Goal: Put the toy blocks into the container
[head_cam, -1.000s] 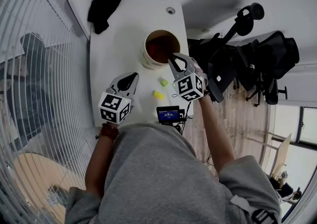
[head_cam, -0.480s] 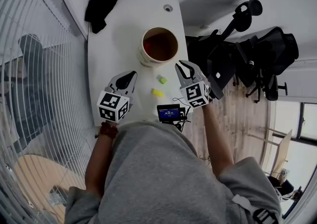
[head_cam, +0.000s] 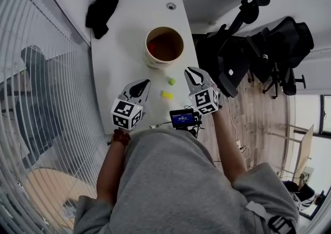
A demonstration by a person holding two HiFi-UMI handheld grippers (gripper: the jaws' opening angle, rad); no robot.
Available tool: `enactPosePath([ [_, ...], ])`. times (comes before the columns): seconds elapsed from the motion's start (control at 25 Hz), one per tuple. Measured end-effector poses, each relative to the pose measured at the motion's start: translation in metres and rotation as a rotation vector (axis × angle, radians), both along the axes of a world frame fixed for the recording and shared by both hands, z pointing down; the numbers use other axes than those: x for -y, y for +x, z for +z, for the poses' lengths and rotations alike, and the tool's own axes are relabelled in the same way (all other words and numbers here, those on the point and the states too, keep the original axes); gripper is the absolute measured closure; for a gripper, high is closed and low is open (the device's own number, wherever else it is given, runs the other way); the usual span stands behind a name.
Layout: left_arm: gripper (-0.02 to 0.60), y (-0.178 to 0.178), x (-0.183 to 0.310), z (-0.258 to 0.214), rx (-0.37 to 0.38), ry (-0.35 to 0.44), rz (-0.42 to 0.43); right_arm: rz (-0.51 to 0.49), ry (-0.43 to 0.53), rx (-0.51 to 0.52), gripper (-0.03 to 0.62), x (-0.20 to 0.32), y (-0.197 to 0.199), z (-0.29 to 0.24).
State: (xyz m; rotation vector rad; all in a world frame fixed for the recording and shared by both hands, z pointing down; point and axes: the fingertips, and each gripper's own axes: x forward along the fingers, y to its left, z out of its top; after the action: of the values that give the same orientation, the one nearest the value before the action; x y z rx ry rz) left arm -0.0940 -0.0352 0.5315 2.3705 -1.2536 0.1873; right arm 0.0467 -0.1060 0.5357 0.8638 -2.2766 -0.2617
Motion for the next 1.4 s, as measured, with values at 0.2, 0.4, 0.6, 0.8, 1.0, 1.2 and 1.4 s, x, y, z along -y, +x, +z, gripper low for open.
enactPosePath([
  [0.2, 0.572, 0.022, -0.013, 0.006, 0.016, -0.039, 0.089, 0.01, -0.029, -0.017, 0.543, -0.009, 0.013, 0.005],
  [0.4, 0.571, 0.04, -0.018, 0.022, 0.052, -0.048, 0.157, 0.04, -0.037, -0.006, 0.543, -0.014, 0.032, 0.005],
  [0.6, 0.568, 0.056, -0.017, 0.055, 0.278, -0.053, 0.32, 0.064, -0.04, -0.003, 0.543, -0.014, 0.047, 0.003],
  [0.8, 0.495, 0.075, -0.021, 0.089, 0.389, -0.103, 0.475, 0.074, -0.039, 0.009, 0.543, -0.01, 0.058, -0.003],
  [1.0, 0.462, 0.088, -0.02, 0.127, 0.476, -0.153, 0.57, 0.107, -0.066, 0.029, 0.543, -0.006, 0.07, 0.007],
  [1.2, 0.449, 0.095, -0.027, 0.16, 0.564, -0.172, 0.697, 0.121, -0.087, 0.022, 0.544, -0.006, 0.078, 0.018],
  [1.4, 0.412, 0.098, -0.029, 0.178, 0.609, -0.217, 0.757, 0.127, -0.1, 0.018, 0.545, 0.0, 0.084, 0.021],
])
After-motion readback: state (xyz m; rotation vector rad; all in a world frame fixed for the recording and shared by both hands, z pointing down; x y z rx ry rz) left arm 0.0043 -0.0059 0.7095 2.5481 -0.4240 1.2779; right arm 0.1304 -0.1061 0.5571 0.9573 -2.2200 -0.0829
